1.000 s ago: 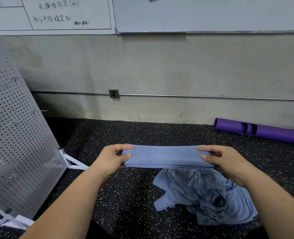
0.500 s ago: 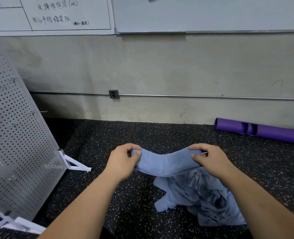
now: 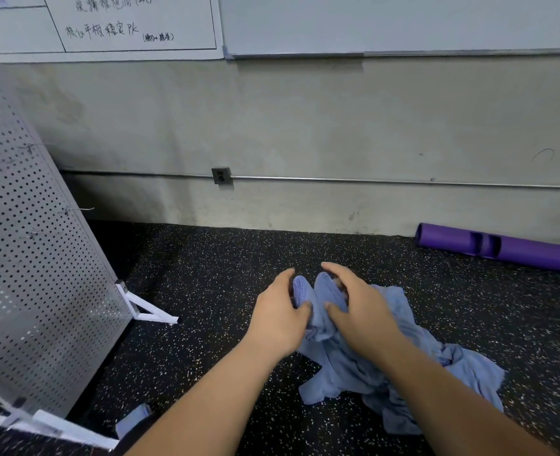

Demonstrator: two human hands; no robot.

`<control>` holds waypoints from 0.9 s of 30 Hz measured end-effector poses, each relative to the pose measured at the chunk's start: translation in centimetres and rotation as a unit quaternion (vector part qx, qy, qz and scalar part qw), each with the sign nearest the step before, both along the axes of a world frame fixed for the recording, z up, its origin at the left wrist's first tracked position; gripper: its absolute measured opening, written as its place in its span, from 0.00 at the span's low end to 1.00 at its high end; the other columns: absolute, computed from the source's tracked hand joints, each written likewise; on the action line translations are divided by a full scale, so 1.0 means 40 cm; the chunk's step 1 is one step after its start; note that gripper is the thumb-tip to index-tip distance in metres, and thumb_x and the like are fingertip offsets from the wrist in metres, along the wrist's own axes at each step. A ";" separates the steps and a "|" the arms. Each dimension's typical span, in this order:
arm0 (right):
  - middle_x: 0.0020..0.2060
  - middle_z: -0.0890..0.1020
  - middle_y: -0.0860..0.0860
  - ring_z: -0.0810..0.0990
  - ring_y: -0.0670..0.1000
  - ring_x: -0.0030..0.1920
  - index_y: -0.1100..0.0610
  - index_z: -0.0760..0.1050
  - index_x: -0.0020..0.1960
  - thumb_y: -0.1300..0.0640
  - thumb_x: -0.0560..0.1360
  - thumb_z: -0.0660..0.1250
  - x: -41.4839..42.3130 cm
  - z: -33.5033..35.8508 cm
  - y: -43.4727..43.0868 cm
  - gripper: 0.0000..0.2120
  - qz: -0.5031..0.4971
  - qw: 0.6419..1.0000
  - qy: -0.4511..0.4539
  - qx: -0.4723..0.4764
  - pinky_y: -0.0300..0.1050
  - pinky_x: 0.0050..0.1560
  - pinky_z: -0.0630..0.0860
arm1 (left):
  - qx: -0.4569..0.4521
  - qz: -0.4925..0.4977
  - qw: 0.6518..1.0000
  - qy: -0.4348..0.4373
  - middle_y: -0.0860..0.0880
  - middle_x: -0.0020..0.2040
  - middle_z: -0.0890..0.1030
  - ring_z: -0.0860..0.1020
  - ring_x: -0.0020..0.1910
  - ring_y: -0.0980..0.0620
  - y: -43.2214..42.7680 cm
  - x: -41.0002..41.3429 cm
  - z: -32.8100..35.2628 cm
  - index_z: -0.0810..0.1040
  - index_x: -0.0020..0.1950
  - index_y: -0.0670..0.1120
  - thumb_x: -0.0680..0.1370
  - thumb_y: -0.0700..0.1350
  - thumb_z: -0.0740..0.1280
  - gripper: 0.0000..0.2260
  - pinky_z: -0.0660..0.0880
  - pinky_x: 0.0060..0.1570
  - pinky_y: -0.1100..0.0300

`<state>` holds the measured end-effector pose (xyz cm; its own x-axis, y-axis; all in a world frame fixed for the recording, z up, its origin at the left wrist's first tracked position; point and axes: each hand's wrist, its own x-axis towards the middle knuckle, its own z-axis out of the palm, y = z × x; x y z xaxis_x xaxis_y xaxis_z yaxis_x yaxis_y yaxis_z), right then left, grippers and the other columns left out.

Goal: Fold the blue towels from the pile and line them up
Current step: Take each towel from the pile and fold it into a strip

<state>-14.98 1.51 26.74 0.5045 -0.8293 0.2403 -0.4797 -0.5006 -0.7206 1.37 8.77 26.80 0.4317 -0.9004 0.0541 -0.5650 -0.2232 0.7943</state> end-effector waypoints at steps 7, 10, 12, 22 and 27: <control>0.61 0.83 0.39 0.82 0.40 0.57 0.42 0.64 0.81 0.59 0.77 0.71 0.027 -0.005 0.025 0.36 -0.021 0.999 -0.041 0.015 0.50 0.62 0.80 | -0.037 0.032 0.996 0.069 0.59 0.57 0.83 0.81 0.57 0.58 -0.003 -0.009 0.004 0.77 0.68 0.53 0.81 0.46 0.71 0.15 0.77 0.59 0.61; 0.62 0.82 0.36 0.81 0.36 0.59 0.43 0.63 0.81 0.61 0.77 0.71 0.035 -0.003 0.038 0.37 -0.014 0.997 -0.059 0.043 0.44 0.61 0.80 | -0.067 0.068 0.980 0.174 0.56 0.52 0.83 0.82 0.51 0.57 -0.001 -0.014 0.020 0.78 0.61 0.53 0.82 0.53 0.70 0.09 0.80 0.58 0.52; 0.64 0.82 0.36 0.81 0.37 0.59 0.44 0.63 0.81 0.65 0.79 0.67 0.041 -0.002 0.048 0.35 0.011 0.994 -0.084 0.075 0.44 0.64 0.79 | -0.096 0.106 0.962 0.231 0.52 0.51 0.83 0.82 0.48 0.57 0.004 -0.010 0.029 0.77 0.57 0.51 0.80 0.58 0.72 0.13 0.80 0.52 0.56; 0.64 0.81 0.45 0.81 0.43 0.63 0.49 0.74 0.74 0.54 0.83 0.70 0.013 0.040 -0.001 0.20 -0.115 0.962 -0.217 0.117 0.48 0.68 0.78 | -0.127 0.101 0.927 0.339 0.41 0.53 0.82 0.79 0.43 0.47 0.013 0.029 0.045 0.77 0.55 0.50 0.79 0.45 0.69 0.06 0.81 0.43 0.44; 0.61 0.85 0.52 0.84 0.53 0.62 0.51 0.80 0.67 0.44 0.82 0.69 0.013 0.031 -0.031 0.17 -0.098 0.853 -0.364 0.361 0.55 0.60 0.83 | -0.104 0.043 0.923 0.367 0.45 0.48 0.78 0.77 0.44 0.49 0.029 0.014 0.066 0.76 0.56 0.46 0.82 0.40 0.64 0.05 0.78 0.41 0.52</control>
<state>-14.48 0.26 27.97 0.2735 -0.9452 -0.1785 0.2039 0.2383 -0.9496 1.94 9.93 29.43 0.4895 -0.8645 -0.1144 0.1556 -0.0425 0.9869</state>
